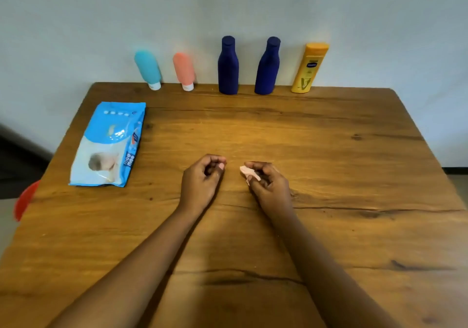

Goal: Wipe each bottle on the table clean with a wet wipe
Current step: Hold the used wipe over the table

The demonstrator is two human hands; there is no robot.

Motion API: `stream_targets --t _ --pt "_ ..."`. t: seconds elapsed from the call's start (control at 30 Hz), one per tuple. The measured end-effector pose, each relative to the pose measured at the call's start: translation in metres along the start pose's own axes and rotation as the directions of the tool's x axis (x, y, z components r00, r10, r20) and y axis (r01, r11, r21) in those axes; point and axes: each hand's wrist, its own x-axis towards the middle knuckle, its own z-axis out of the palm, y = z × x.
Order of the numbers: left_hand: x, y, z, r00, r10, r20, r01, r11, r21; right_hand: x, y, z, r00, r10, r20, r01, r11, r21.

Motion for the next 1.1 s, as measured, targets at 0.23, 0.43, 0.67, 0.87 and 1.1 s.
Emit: stream_targets --t 0.23,0.43,0.67,0.87,1.1 --pt "-0.026 0.042 -0.021 0.885 -0.458 0.078 0.464 0.861 -0.206 -0.01 -0.042 0.003 0.924 0.378 0.058 -0.382 0.906 0.185" --pt "-0.048 0.054 -0.063 0.867 -0.498 0.021 0.48 0.823 -0.305 -0.011 -0.061 0.026 0.914 0.39 0.107 -0.405 0.885 0.229" --pt "-0.066 0.028 -0.161 0.831 -0.53 -0.171 0.405 0.786 -0.468 -0.026 -0.1 0.116 0.889 0.344 0.302 -0.402 0.902 0.158" --pt "-0.075 -0.03 -0.291 0.731 -0.572 -0.371 0.384 0.795 -0.47 -0.042 -0.146 0.259 0.802 0.285 0.525 -0.393 0.913 0.104" --pt "-0.055 -0.143 -0.465 0.617 -0.652 -0.44 0.487 0.756 -0.437 -0.047 -0.164 0.469 0.776 0.336 0.534 -0.384 0.923 -0.022"
